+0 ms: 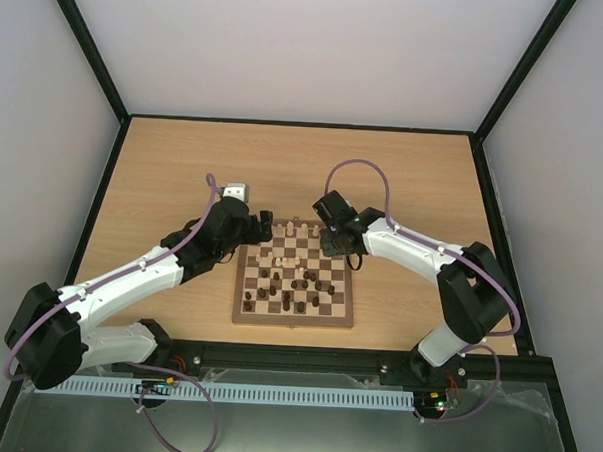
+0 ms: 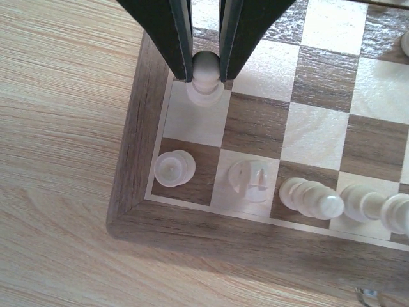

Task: Set up the chess pieces on the board
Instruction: Place the chess piece on the chessboard.

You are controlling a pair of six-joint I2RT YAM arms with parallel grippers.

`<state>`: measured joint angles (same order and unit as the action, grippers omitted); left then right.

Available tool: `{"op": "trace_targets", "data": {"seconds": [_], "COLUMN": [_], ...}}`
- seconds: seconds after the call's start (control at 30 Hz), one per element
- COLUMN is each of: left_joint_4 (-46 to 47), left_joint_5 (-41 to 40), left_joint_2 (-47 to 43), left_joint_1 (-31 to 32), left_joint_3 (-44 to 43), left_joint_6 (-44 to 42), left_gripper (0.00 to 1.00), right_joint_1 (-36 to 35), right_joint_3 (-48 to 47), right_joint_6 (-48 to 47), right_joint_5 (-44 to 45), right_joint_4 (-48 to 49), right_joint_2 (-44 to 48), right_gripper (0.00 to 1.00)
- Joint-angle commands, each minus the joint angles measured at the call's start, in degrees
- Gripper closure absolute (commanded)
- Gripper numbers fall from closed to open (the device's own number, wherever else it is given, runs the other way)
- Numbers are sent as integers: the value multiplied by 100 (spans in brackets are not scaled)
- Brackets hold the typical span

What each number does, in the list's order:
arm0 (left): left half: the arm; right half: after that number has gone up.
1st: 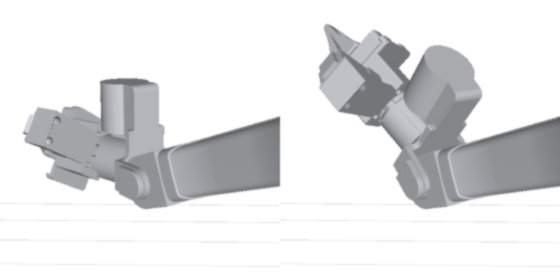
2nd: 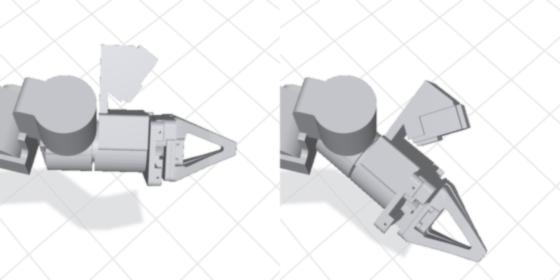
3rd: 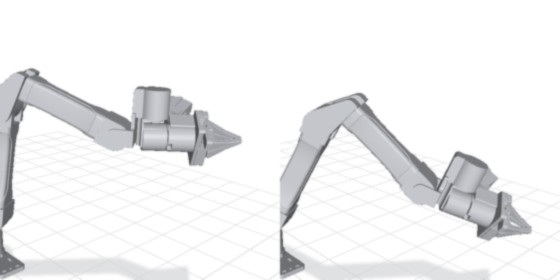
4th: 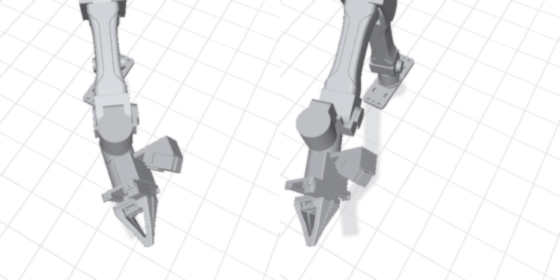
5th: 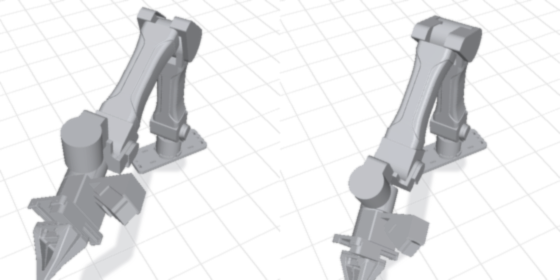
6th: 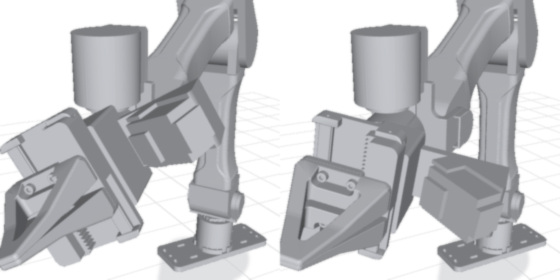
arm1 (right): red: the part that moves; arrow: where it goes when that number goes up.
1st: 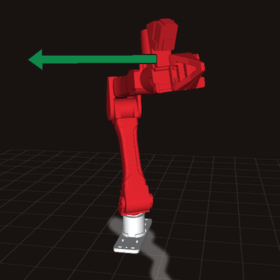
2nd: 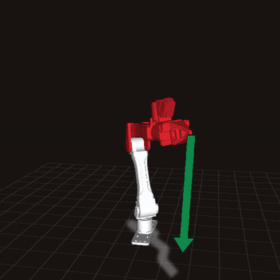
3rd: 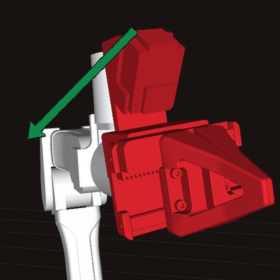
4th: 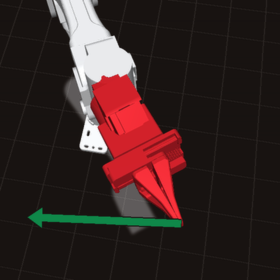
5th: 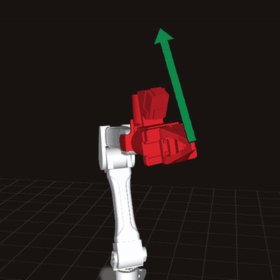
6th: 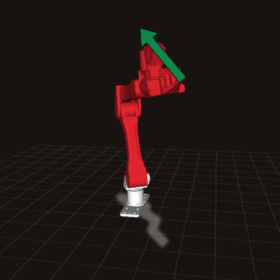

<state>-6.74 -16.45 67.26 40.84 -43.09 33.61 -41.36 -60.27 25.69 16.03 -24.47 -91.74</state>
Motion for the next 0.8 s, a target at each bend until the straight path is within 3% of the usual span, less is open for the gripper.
{"op": "trace_targets", "data": {"seconds": [0.0,0.77], "left_joint_4": [129,147], "left_joint_5": [36,63], "left_joint_2": [46,94], "left_joint_1": [7,11], "left_joint_3": [56,63], "left_joint_6": [-17,-37], "left_gripper": [0,0], "right_joint_1": [67,225], "right_joint_3": [-100,-38], "right_joint_6": [-73,-152], "right_joint_5": [0,-118], "right_joint_4": [-81,63], "right_joint_2": [-180,-453], "right_gripper": [92,90]}}
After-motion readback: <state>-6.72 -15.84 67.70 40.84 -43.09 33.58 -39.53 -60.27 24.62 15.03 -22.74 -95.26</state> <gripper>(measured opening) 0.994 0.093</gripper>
